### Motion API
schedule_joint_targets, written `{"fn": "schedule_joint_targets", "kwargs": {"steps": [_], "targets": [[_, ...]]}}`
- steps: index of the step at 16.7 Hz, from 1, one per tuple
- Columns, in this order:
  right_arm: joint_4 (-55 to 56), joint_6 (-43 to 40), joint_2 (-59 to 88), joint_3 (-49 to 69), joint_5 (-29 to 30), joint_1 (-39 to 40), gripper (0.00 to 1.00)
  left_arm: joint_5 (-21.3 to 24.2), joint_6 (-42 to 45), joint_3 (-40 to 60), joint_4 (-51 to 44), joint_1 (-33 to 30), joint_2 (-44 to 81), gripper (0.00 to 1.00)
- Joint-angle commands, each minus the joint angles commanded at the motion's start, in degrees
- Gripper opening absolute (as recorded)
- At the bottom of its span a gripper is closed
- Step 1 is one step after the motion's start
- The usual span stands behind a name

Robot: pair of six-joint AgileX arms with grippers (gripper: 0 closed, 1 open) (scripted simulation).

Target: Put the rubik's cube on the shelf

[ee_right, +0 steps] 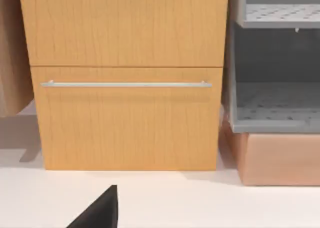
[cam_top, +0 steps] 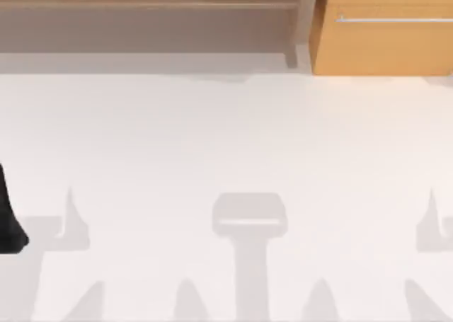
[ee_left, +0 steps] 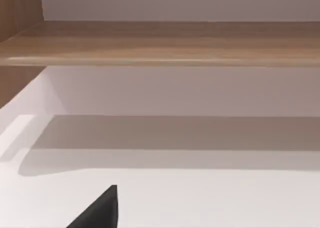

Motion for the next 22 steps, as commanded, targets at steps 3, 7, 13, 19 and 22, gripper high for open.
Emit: {"fn": "schedule_joint_targets", "kwargs": {"steps": [3, 7, 13, 19, 22], "targets": [[0.4, -0.5, 0.5, 0.3, 0.0, 0.0, 1.0, 0.0, 0.0, 0.0, 0.0, 0.0, 0.0, 1.0], [5.6, -7.3, 8.4, 4.4, 0.6, 0.3, 1.0, 0.0, 0.0, 0.0, 0.0, 0.0, 0.0, 1.0], [20.7, -27.2, 34.3, 15.8, 2.1, 1.9, 1.0, 0.0, 0.0, 0.0, 0.0, 0.0, 0.0, 1.0], [39.5, -50.7, 70.0, 29.4, 4.9, 4.6, 1.0, 0.0, 0.0, 0.0, 0.0, 0.0, 0.0, 1.0], [49.0, -61.9, 87.9, 36.1, 6.8, 6.1, 1.0, 0.0, 0.0, 0.0, 0.0, 0.0, 0.0, 1.0]]}}
